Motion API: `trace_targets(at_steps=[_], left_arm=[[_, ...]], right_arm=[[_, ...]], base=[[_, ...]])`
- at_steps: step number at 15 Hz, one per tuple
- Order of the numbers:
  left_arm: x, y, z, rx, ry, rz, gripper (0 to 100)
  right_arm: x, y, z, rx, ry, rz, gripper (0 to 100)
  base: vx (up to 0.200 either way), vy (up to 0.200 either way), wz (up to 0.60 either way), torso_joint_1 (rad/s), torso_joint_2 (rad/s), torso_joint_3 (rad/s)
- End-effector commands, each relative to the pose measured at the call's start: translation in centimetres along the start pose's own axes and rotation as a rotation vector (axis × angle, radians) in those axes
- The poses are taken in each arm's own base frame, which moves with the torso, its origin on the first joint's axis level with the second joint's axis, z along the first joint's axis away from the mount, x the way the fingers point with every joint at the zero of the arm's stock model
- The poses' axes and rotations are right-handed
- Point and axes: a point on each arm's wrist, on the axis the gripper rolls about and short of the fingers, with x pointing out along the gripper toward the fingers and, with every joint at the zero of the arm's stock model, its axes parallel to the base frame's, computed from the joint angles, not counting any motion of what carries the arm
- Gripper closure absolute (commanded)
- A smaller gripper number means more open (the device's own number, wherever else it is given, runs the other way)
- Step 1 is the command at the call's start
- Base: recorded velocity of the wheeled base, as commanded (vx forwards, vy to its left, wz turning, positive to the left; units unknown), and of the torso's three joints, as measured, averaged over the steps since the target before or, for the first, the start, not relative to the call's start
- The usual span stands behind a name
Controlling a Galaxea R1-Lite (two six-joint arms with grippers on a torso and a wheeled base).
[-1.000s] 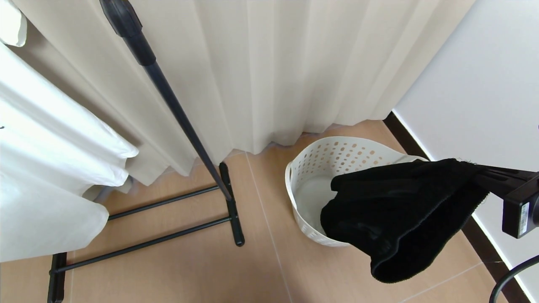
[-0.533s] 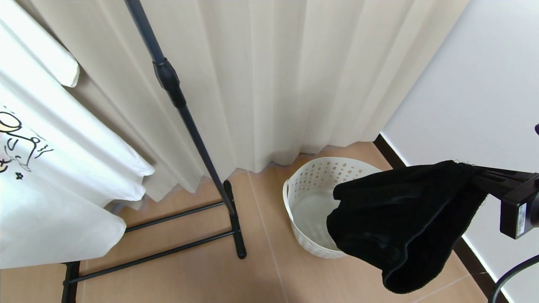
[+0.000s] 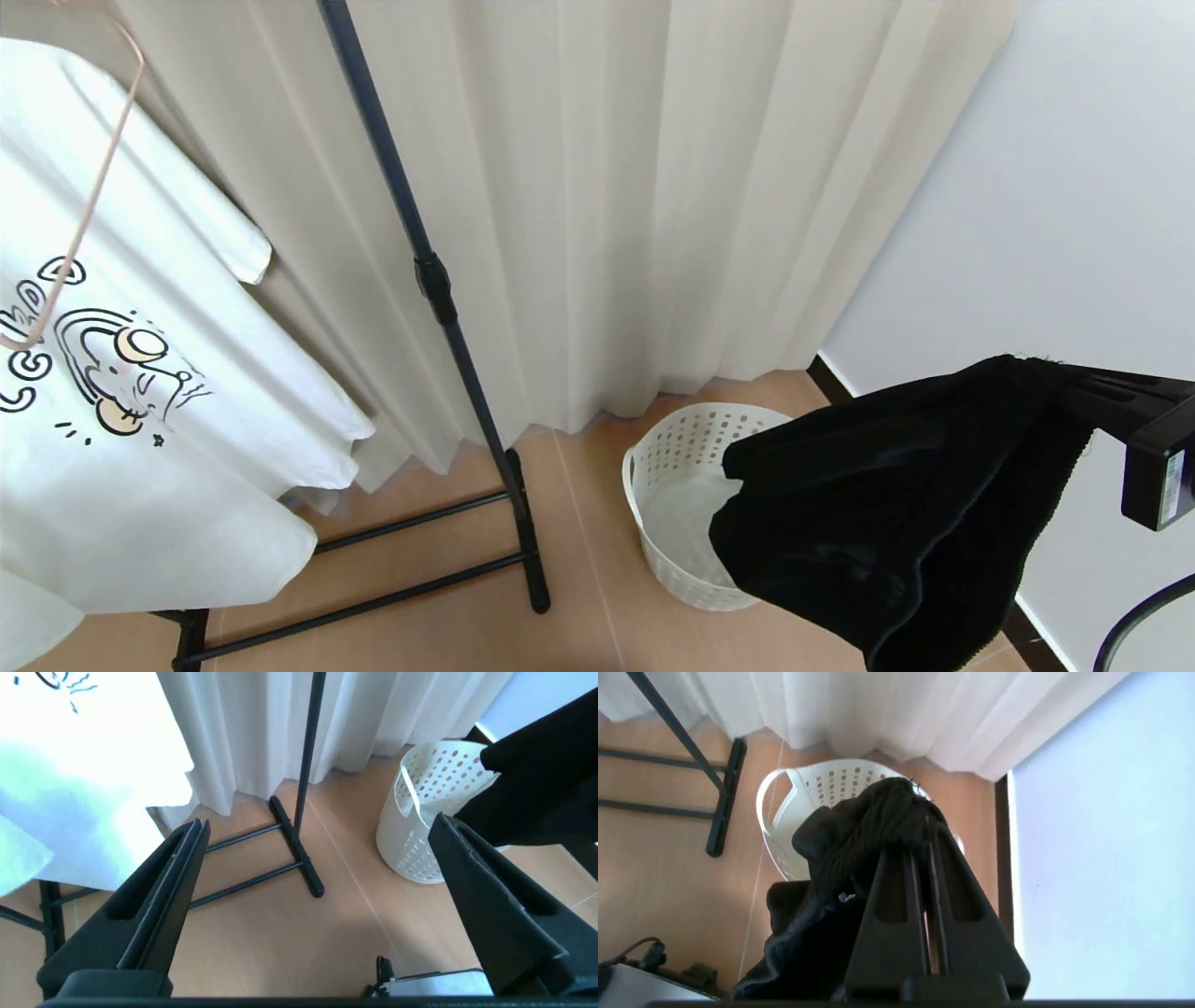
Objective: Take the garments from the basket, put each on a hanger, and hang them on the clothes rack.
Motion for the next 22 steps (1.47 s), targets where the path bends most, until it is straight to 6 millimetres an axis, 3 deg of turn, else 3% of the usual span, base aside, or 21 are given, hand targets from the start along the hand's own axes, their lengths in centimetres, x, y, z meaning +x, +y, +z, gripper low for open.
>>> trace_targets(at_steps=[1,14,22], left_arm=[[0.01,0.0,0.0,-0.002,0.002,-0.001,0],[0.01,0.0,0.01,-0.002,0.0,-0.001,0],[0.01,0.01,0.0,-0.002,0.002,0.001,0]], right_arm=[[-0.11,-0.04,0.03,0.001,-0.005,-0.001,100],[-0.89,-0.21,-0.13,0.003,-0.023,-0.005,100],[-0.88,-0.2,-0.17,0.003,-0.022,-0.005,100]], base=[[0.0,0.0,0.0,0.183,-0.51,-0.134],[0.0,0.0,0.0,0.219,-0.55,-0.134],[0.0,0.0,0.0,0.181,-0.4,-0.115]])
